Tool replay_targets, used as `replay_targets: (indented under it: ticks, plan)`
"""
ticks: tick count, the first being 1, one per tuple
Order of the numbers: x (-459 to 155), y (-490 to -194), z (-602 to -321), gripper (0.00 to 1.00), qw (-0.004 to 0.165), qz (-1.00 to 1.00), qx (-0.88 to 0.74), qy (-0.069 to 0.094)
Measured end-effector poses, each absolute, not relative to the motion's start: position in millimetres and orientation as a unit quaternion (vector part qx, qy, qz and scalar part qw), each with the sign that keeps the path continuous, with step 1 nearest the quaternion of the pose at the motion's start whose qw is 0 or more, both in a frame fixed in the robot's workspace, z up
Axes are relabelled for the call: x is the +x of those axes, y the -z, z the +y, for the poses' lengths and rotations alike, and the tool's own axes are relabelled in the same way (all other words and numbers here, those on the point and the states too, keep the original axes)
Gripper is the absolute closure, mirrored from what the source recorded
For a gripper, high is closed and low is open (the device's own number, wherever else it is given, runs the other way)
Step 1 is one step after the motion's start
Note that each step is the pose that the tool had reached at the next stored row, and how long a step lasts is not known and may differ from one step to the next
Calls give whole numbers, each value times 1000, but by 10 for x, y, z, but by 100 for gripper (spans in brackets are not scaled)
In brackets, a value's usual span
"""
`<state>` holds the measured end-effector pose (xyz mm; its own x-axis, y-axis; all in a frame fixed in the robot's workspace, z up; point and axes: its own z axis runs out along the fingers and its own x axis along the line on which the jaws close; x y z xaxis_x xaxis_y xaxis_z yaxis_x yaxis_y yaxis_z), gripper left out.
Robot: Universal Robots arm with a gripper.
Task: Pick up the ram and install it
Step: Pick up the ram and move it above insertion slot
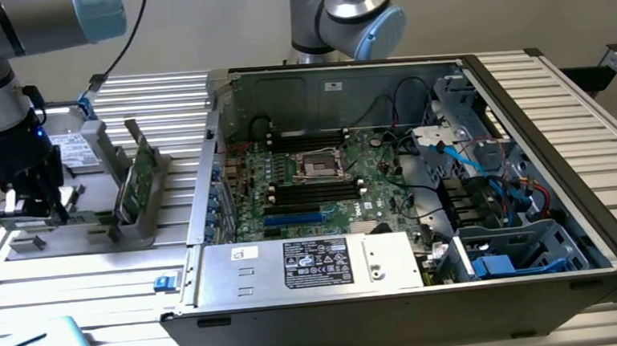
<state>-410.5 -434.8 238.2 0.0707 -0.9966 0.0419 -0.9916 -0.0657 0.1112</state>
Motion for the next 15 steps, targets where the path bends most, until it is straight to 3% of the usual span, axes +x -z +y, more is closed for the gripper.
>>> replay_targets:
  ticks: [15]
  plan:
    - [-3817, -2805, -4344, 86, 57, -681, 730, 25]
